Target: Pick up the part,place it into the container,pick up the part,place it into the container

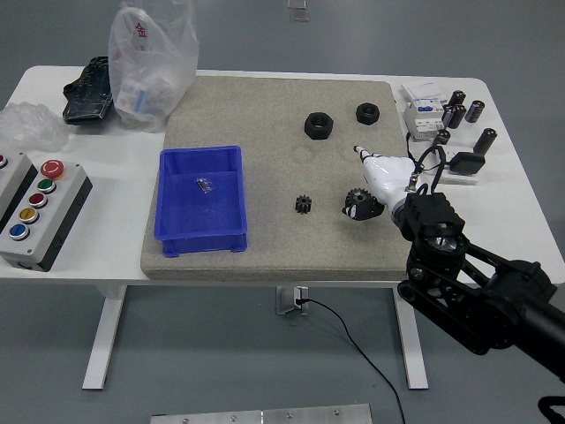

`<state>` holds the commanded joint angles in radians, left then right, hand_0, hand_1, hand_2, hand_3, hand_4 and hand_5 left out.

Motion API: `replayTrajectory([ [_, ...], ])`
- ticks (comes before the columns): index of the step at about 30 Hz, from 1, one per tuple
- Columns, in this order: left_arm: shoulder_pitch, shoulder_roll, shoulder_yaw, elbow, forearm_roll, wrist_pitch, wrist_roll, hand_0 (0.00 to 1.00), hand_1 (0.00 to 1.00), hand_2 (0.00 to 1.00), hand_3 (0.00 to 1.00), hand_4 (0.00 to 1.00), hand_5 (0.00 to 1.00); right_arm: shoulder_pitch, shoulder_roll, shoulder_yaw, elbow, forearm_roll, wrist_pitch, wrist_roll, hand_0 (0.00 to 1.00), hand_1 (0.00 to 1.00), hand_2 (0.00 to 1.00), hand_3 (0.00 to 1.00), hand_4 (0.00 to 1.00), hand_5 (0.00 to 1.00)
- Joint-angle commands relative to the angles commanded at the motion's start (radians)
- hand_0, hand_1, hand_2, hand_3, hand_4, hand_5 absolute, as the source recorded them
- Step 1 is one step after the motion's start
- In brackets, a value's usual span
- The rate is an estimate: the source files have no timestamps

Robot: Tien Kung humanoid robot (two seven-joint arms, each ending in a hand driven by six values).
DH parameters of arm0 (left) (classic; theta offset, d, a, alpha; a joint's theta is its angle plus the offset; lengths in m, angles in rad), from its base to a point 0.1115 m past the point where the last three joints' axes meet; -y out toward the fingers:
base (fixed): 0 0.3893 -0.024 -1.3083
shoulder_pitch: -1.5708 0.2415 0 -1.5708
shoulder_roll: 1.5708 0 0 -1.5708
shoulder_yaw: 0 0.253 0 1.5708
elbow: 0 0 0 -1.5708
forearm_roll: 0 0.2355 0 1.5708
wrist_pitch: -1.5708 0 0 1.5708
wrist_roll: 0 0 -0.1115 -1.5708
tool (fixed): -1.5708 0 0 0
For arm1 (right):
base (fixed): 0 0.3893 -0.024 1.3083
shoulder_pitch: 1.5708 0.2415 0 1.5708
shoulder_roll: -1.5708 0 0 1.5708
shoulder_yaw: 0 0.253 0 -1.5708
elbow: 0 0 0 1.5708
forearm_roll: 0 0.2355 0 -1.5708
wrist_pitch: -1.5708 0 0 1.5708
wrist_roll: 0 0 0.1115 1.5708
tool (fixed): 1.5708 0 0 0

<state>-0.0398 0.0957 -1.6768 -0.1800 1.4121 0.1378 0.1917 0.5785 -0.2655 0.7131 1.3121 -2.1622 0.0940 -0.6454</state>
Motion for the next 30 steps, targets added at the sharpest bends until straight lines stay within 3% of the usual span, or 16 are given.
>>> replayTrajectory([
  [11, -0.005, -0.007, 0.002, 0.0, -0.003, -0.001, -0.002, 0.718, 0.573, 0.553, 0.634, 0.693, 0.449, 0.05, 0.0, -0.084, -0.094, 0.029, -0.002, 0.0, 0.347, 0.535, 0.835, 0.995, 0.948, 0.409],
  [13, -0.005, -0.007, 0.003, 0.0, -0.003, -0.001, -0.002, 0.718, 0.573, 0.553, 0.634, 0.693, 0.449, 0.056, 0.001, -0.093, -0.12, 0.04, -0.013, 0.0, 0.347, 0.535, 0.835, 0.995, 0.948, 0.409],
  [14, -0.005, -0.008, 0.003, 0.0, -0.004, -0.001, -0.002, 0.719, 0.572, 0.553, 0.634, 0.693, 0.449, 0.059, 0.002, -0.097, -0.132, 0.046, -0.019, 0.0, 0.344, 0.529, 0.793, 0.928, 0.932, 0.403],
  [20, -0.005, -0.008, 0.004, 0.0, -0.005, -0.001, -0.001, 0.719, 0.572, 0.55, 0.634, 0.693, 0.448, 0.077, 0.015, -0.114, -0.185, 0.071, -0.069, 0.0, 0.334, 0.514, 0.768, 0.893, 0.912, 0.39],
  [30, -0.006, -0.01, 0.005, 0.0, -0.006, -0.001, -0.001, 0.719, 0.572, 0.549, 0.634, 0.693, 0.449, 0.089, 0.035, -0.143, -0.212, 0.101, -0.116, 0.01, 0.324, 0.499, 0.741, 0.853, 0.901, 0.383],
])
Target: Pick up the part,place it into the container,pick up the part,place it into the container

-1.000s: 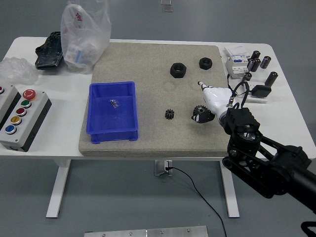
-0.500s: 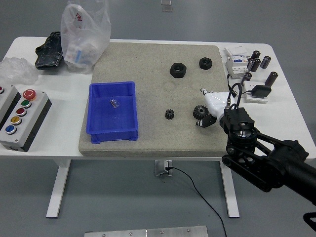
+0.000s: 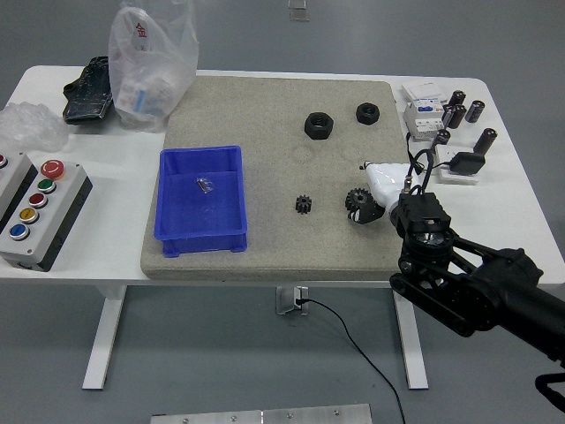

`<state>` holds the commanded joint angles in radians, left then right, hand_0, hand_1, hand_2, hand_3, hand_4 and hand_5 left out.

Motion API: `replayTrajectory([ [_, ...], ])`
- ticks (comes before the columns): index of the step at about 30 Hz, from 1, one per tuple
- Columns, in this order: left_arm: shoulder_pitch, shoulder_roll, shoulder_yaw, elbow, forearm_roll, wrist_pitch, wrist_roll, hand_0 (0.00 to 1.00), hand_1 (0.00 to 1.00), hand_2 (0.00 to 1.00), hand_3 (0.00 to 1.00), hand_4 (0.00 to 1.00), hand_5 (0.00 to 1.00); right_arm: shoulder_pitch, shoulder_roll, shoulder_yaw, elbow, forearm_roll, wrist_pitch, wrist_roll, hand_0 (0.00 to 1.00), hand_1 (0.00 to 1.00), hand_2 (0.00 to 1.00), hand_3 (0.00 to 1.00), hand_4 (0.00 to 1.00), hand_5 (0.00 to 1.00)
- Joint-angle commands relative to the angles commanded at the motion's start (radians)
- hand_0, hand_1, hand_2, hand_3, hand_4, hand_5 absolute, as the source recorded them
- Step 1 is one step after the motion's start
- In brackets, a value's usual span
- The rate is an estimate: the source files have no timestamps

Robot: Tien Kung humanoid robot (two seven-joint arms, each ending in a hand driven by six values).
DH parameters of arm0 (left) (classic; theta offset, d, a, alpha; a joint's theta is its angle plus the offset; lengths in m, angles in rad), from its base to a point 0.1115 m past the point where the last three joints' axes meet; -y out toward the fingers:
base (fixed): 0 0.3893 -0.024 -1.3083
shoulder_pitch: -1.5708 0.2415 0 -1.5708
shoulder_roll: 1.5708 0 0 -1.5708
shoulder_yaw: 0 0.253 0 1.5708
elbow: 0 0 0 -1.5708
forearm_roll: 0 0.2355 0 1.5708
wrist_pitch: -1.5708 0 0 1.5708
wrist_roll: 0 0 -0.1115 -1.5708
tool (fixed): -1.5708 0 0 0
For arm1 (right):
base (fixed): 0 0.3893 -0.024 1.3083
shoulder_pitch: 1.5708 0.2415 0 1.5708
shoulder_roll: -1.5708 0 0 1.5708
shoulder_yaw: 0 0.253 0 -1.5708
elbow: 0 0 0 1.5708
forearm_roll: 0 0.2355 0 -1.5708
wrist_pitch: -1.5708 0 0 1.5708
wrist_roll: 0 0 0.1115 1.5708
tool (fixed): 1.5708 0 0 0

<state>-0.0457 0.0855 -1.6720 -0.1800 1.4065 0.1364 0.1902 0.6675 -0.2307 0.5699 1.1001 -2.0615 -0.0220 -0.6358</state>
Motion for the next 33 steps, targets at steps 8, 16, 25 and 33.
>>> replayTrajectory([
  [8, 0.001, -0.002, 0.002, 0.0, -0.001, 0.0, 0.001, 0.719, 0.572, 0.551, 0.634, 0.693, 0.449, -0.001, 0.008, -0.032, -0.01, 0.022, -0.012, 0.011, 0.313, 0.48, 0.715, 0.823, 0.853, 0.35],
  [16, -0.005, 0.005, 0.006, 0.0, -0.006, -0.002, -0.006, 0.719, 0.572, 0.55, 0.634, 0.693, 0.448, -0.006, 0.008, -0.03, -0.007, 0.03, -0.031, 0.021, 0.305, 0.466, 0.678, 0.733, 0.706, 0.25],
  [25, -0.002, 0.004, 0.008, 0.0, -0.003, -0.002, 0.0, 0.719, 0.571, 0.549, 0.634, 0.693, 0.449, -0.016, 0.011, -0.028, -0.016, 0.048, -0.065, 0.041, 0.299, 0.457, 0.64, 0.686, 0.62, 0.258],
  [33, -0.003, 0.002, 0.014, 0.0, -0.017, 0.0, -0.005, 0.719, 0.57, 0.549, 0.634, 0.693, 0.448, -0.018, 0.013, -0.044, -0.028, 0.064, -0.093, 0.062, 0.221, 0.352, 0.337, 0.375, 0.097, 0.002],
])
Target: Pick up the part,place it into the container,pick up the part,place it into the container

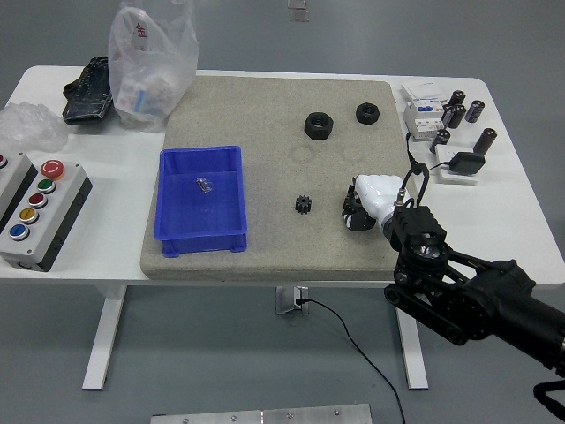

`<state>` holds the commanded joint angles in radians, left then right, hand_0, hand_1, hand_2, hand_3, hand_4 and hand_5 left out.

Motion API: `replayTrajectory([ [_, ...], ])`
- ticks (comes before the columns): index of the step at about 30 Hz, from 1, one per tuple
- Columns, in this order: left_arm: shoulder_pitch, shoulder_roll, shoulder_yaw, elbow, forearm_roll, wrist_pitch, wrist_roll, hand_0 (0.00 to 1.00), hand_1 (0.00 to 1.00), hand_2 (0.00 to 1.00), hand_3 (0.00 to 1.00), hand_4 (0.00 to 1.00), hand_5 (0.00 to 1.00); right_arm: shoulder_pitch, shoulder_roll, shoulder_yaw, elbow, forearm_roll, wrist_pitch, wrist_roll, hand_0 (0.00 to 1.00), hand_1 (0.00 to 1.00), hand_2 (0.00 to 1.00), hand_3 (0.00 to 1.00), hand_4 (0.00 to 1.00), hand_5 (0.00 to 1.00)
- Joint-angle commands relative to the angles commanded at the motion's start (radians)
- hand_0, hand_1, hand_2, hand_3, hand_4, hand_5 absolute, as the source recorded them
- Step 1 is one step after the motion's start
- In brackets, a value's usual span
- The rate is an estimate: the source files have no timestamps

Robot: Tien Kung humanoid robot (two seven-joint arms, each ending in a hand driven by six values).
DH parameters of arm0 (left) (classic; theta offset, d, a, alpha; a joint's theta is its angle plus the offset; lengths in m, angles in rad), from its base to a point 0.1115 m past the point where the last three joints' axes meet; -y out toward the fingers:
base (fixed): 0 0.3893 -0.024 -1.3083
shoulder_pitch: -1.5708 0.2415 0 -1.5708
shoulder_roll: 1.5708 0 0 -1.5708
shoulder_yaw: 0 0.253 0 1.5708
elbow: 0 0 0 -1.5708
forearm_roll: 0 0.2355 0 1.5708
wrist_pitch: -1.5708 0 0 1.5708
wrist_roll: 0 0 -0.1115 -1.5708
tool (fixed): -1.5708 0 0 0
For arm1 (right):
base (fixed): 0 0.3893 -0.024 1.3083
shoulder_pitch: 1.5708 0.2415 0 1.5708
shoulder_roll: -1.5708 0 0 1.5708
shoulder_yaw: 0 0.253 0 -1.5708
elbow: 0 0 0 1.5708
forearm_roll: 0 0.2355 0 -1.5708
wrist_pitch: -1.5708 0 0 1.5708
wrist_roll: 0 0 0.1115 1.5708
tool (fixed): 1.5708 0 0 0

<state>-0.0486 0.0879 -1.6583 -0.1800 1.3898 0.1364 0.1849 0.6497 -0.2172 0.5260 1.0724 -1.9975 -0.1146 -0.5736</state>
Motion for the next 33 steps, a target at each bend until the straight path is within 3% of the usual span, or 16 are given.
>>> replayTrajectory([
  [9, -0.005, -0.004, 0.001, 0.0, -0.003, 0.001, -0.003, 0.719, 0.573, 0.549, 0.634, 0.692, 0.448, 0.026, -0.012, 0.002, 0.08, -0.012, -0.039, 0.012, 0.217, 0.34, 0.289, 0.319, 0.049, 0.002],
  [16, -0.008, -0.001, 0.001, 0.0, -0.002, 0.002, 0.0, 0.719, 0.571, 0.548, 0.635, 0.693, 0.448, 0.112, 0.003, -0.055, 0.192, -0.025, -0.051, 0.01, 0.215, 0.341, 0.281, 0.311, 0.044, 0.002],
  [25, -0.011, -0.002, -0.001, 0.0, 0.003, 0.003, 0.01, 0.718, 0.571, 0.549, 0.634, 0.693, 0.449, 0.255, 0.123, -0.207, 0.248, 0.043, -0.105, 0.069, 0.217, 0.346, 0.277, 0.306, 0.042, 0.002],
  [33, -0.012, -0.002, -0.002, 0.0, 0.004, 0.004, 0.014, 0.718, 0.572, 0.549, 0.634, 0.693, 0.448, 0.288, 0.217, -0.262, 0.147, 0.052, -0.185, 0.112, 0.218, 0.351, 0.275, 0.305, 0.044, 0.002],
])
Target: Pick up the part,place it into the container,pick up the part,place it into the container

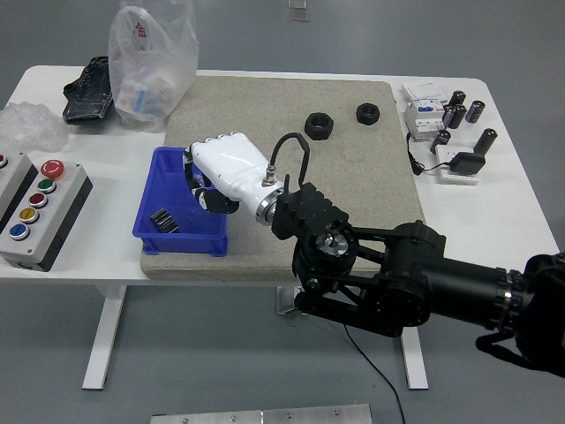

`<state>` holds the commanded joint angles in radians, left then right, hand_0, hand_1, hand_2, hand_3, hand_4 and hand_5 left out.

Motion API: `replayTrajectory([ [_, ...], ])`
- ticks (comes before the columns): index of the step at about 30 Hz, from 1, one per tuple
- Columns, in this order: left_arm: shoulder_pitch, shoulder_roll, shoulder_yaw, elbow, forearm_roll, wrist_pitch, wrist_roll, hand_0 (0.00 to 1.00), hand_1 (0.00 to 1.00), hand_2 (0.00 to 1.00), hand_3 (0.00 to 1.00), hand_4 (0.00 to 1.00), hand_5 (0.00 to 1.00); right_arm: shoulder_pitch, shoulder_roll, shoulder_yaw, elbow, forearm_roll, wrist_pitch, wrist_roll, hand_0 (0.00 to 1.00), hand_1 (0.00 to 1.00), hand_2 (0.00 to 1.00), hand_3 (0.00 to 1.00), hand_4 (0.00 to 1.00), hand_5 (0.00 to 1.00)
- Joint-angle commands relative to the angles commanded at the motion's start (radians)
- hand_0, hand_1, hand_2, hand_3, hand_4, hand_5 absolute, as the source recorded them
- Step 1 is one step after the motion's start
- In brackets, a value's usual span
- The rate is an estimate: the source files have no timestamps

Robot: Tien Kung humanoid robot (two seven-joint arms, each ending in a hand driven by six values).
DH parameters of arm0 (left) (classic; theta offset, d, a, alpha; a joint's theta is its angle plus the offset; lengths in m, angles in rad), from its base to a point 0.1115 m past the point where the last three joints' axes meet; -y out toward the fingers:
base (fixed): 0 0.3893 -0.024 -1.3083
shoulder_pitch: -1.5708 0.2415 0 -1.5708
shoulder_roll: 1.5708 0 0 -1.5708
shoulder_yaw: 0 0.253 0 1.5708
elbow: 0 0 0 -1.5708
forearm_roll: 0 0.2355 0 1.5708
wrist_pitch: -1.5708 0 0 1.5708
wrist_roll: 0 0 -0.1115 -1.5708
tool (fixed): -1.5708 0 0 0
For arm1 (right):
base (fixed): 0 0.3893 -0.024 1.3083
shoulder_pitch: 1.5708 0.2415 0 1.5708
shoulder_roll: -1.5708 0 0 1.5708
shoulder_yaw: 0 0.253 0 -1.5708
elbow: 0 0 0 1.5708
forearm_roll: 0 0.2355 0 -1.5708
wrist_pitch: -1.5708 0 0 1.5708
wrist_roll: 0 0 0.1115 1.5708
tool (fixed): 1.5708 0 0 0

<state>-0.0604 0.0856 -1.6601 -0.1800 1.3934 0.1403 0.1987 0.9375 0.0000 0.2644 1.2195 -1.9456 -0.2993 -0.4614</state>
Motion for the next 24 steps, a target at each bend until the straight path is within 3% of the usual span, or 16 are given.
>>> replayTrajectory([
  [7, 0.008, -0.002, -0.007, 0.0, 0.006, 0.003, 0.006, 0.718, 0.572, 0.548, 0.634, 0.693, 0.448, -0.011, -0.011, 0.043, -0.004, -0.048, -0.031, -0.008, 0.219, 0.355, 0.276, 0.307, 0.043, 0.004],
  [8, 0.009, -0.002, -0.008, 0.0, 0.006, 0.003, 0.006, 0.718, 0.572, 0.55, 0.634, 0.693, 0.448, -0.013, -0.015, 0.052, -0.002, -0.053, -0.03, -0.012, 0.243, 0.399, 0.401, 0.399, 0.151, 0.002],
  [10, 0.011, -0.002, -0.009, 0.0, 0.006, 0.003, 0.006, 0.718, 0.572, 0.55, 0.634, 0.693, 0.448, -0.02, -0.028, 0.074, -0.002, -0.058, -0.013, -0.03, 0.243, 0.399, 0.401, 0.399, 0.151, 0.002],
  [13, 0.012, -0.002, -0.009, 0.0, 0.004, 0.003, 0.003, 0.718, 0.572, 0.55, 0.634, 0.693, 0.448, -0.037, -0.052, 0.102, -0.01, -0.061, 0.042, -0.081, 0.243, 0.399, 0.401, 0.399, 0.151, 0.002],
  [14, 0.012, -0.002, -0.009, 0.0, 0.003, 0.003, 0.002, 0.718, 0.571, 0.549, 0.634, 0.692, 0.448, -0.045, -0.063, 0.111, -0.013, -0.062, 0.066, -0.102, 0.28, 0.487, 0.665, 0.69, 0.467, 0.228],
  [19, 0.017, -0.004, -0.009, 0.0, 0.0, 0.003, 0.0, 0.718, 0.571, 0.549, 0.634, 0.692, 0.448, -0.092, -0.11, 0.141, -0.009, -0.056, 0.178, -0.184, 0.28, 0.487, 0.665, 0.69, 0.467, 0.228],
  [20, 0.019, -0.005, -0.009, 0.0, 0.0, 0.003, 0.0, 0.718, 0.571, 0.549, 0.633, 0.692, 0.449, -0.102, -0.118, 0.144, -0.007, -0.057, 0.201, -0.184, 0.296, 0.528, 0.766, 0.838, 0.709, 0.268],
  [24, 0.022, -0.006, -0.009, 0.0, -0.001, 0.003, -0.001, 0.718, 0.571, 0.549, 0.633, 0.692, 0.449, -0.126, -0.133, 0.144, -0.014, -0.052, 0.28, -0.184, 0.296, 0.528, 0.766, 0.838, 0.709, 0.268],
])
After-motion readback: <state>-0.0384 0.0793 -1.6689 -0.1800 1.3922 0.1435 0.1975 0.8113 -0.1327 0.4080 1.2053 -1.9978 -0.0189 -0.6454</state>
